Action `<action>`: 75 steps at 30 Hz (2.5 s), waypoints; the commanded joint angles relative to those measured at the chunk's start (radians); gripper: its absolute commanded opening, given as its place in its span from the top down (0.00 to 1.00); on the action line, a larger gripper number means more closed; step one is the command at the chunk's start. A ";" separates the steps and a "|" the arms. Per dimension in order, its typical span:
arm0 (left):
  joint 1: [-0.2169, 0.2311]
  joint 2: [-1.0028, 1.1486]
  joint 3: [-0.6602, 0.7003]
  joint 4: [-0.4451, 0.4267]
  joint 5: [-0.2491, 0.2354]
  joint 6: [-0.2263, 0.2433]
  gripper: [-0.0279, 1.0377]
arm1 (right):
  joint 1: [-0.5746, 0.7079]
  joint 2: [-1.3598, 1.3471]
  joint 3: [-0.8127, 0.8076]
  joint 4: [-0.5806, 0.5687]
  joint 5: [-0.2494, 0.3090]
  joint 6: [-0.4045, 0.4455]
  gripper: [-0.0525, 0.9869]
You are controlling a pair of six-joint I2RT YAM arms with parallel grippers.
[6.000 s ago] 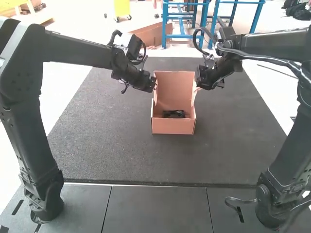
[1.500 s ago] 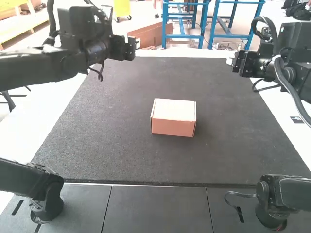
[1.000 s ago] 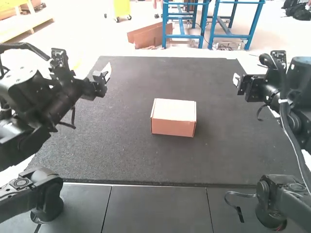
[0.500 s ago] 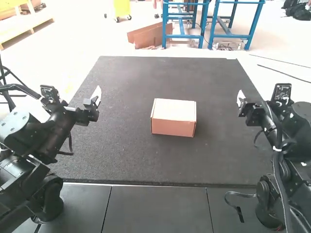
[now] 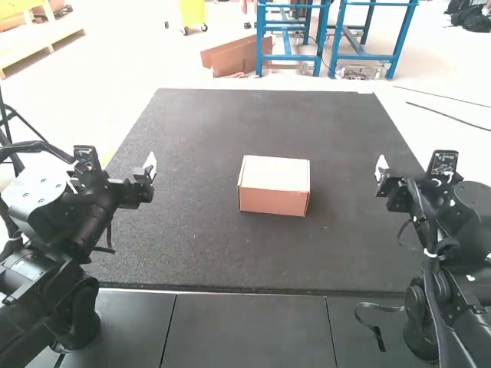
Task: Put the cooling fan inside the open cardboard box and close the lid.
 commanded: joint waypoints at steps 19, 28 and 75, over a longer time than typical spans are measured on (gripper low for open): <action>0.153 -0.012 -0.009 -0.105 0.102 0.074 0.06 | 0.006 -0.011 -0.004 -0.122 -0.019 0.128 0.08; 0.196 -0.012 -0.009 -0.105 0.102 0.082 0.08 | 0.000 -0.011 -0.005 -0.134 -0.031 0.128 0.07; 0.190 -0.012 -0.007 -0.091 0.103 0.109 0.07 | 0.000 -0.011 -0.004 -0.126 -0.034 0.125 0.07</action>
